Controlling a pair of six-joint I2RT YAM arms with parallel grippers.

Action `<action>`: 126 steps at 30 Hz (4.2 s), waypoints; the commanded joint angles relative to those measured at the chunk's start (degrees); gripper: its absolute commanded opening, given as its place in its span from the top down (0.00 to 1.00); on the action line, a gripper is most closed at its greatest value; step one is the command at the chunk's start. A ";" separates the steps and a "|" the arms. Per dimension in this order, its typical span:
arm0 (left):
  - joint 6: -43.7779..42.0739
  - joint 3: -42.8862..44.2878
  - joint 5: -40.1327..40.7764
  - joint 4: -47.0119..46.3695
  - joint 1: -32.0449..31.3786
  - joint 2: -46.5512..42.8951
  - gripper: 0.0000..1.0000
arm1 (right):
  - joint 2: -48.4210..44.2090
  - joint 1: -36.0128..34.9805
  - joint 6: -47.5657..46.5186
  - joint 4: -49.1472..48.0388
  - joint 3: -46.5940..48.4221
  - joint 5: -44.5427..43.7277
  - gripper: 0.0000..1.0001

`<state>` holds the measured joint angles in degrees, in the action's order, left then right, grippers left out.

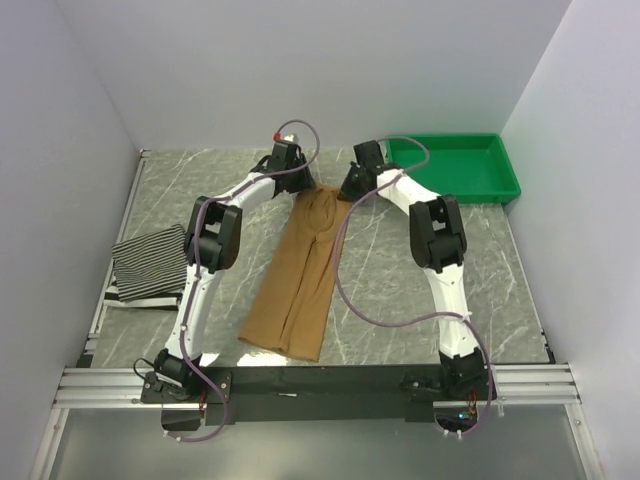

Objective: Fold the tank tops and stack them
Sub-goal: Fold the tank top

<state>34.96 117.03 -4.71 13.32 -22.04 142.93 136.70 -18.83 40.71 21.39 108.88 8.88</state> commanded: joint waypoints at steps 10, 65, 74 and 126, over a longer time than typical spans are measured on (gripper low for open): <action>9.51 6.28 -1.70 -10.05 4.99 6.56 0.52 | 12.62 5.47 -3.00 2.27 22.17 7.45 0.78; 32.01 -95.76 19.12 2.42 -16.37 -82.99 0.35 | -58.48 -46.03 37.16 -14.53 -77.94 -27.25 0.37; 31.93 -98.93 18.25 -0.40 -16.37 -80.80 0.53 | -53.65 -46.12 34.97 -12.70 -74.79 -27.34 0.52; 15.67 -44.09 4.19 -1.97 -1.61 -36.43 0.67 | -35.29 -14.05 -2.12 0.68 -38.75 -9.06 0.58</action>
<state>55.29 68.86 6.63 16.75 -26.15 101.03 98.85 -34.70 42.52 23.46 67.07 -2.81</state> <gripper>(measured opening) 0.261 0.371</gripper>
